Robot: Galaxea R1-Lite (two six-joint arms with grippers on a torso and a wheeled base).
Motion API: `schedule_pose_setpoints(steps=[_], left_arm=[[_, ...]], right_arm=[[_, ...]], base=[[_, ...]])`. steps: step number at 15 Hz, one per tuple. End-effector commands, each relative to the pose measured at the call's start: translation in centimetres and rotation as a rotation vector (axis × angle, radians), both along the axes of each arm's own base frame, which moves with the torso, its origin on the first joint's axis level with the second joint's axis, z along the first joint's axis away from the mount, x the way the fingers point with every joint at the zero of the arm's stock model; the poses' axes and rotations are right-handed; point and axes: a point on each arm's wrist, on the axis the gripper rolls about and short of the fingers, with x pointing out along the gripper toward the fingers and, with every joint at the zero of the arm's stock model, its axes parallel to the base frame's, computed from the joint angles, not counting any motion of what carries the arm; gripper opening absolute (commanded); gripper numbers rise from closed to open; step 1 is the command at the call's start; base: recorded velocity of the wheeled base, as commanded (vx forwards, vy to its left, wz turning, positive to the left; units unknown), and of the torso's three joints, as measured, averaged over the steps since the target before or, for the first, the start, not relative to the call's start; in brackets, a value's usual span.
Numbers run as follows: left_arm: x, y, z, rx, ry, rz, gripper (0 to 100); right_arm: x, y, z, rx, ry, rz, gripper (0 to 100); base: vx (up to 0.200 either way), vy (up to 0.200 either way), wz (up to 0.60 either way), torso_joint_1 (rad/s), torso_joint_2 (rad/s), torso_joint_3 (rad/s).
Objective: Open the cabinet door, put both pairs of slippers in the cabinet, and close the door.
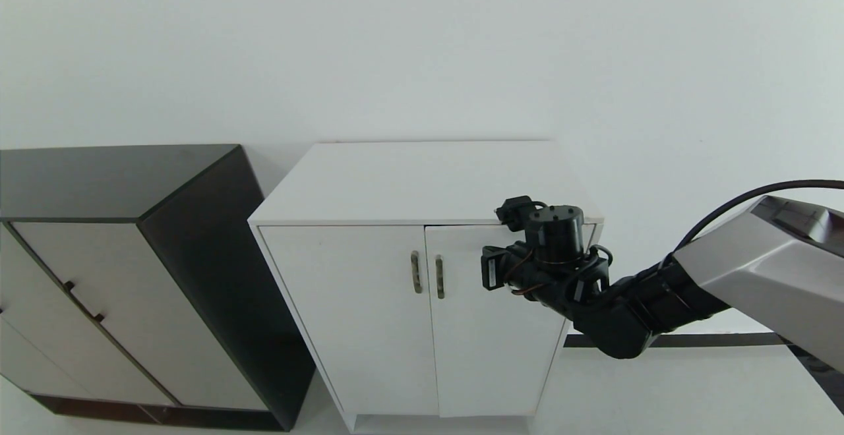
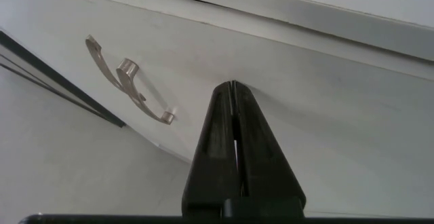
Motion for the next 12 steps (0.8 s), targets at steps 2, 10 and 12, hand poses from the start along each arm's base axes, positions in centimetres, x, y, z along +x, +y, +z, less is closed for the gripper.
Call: schedule_pose_setpoints(steps=[2, 10, 12], left_arm=[[0.01, 0.0, 0.0, 0.0, 0.001, 0.0, 0], [0.01, 0.0, 0.0, 0.0, 0.001, 0.0, 0], [0.01, 0.0, 0.0, 0.0, 0.001, 0.0, 0]], right_arm=[[0.31, -0.08, -0.2, -0.001, 0.001, -0.006, 0], [1.09, -0.42, -0.24, 0.004, -0.005, -0.023, 0], [1.16, -0.53, -0.24, 0.004, -0.005, -0.026, 0]], base=[[0.0, 0.0, 0.0, 0.0, 0.0, 0.0], [0.0, 0.0, 0.0, 0.0, 0.0, 0.0], [0.0, 0.0, 0.0, 0.0, 0.0, 0.0]])
